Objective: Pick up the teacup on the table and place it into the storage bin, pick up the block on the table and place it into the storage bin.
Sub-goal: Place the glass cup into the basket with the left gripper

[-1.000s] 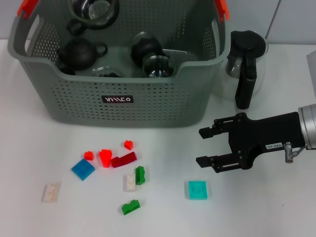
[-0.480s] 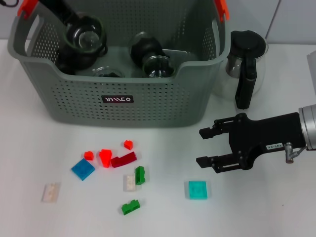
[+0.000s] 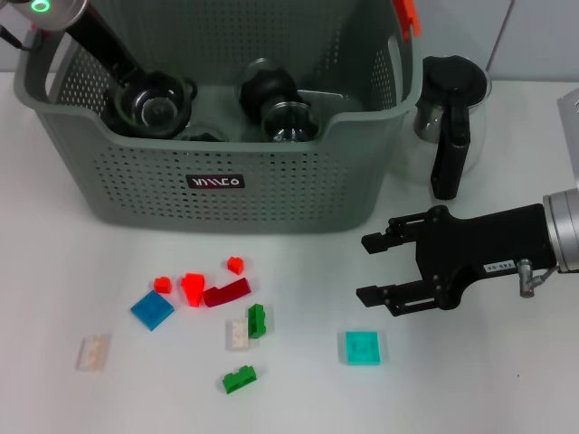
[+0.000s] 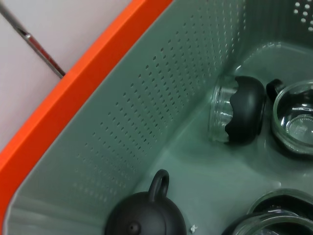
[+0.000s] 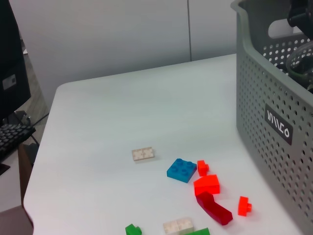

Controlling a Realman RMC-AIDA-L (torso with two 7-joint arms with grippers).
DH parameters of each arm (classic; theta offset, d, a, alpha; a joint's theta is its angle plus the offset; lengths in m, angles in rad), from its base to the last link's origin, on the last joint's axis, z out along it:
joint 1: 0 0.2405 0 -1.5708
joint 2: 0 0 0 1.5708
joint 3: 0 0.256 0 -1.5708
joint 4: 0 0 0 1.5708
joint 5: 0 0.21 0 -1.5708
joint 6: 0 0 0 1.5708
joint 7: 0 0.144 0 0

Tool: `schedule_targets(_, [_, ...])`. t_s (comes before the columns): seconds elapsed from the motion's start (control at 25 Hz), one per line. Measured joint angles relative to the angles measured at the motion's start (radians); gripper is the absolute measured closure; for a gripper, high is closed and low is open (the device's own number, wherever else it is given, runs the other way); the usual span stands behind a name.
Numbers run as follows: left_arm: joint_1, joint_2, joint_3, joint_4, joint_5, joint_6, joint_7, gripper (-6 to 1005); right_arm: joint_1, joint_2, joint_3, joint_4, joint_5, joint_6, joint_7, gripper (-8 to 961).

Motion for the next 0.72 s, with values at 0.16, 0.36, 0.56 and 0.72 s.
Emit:
schedule_targets(0.16, [0.002,0.0,0.014,-0.007,0.001,-0.002,-0.003,944,0.0,0.0,0.0,0.0,0.0,0.001,0.0,222])
schedule_targets(0.36, [0.001,-0.005,0.033,-0.032,0.001,-0.001,-0.003,940,0.0,0.0,0.0,0.001,0.0,0.002,0.0,222])
schedule_targets(0.56, [0.005,-0.016,0.074,-0.046,0.001,-0.008,-0.008,937,0.002,0.0,-0.002,0.001,0.0,0.002,0.0,221])
schedule_targets(0.72, [0.003,-0.019,0.081,-0.047,0.001,-0.014,-0.026,934,0.003,0.0,-0.002,0.001,0.0,0.002,0.0,221])
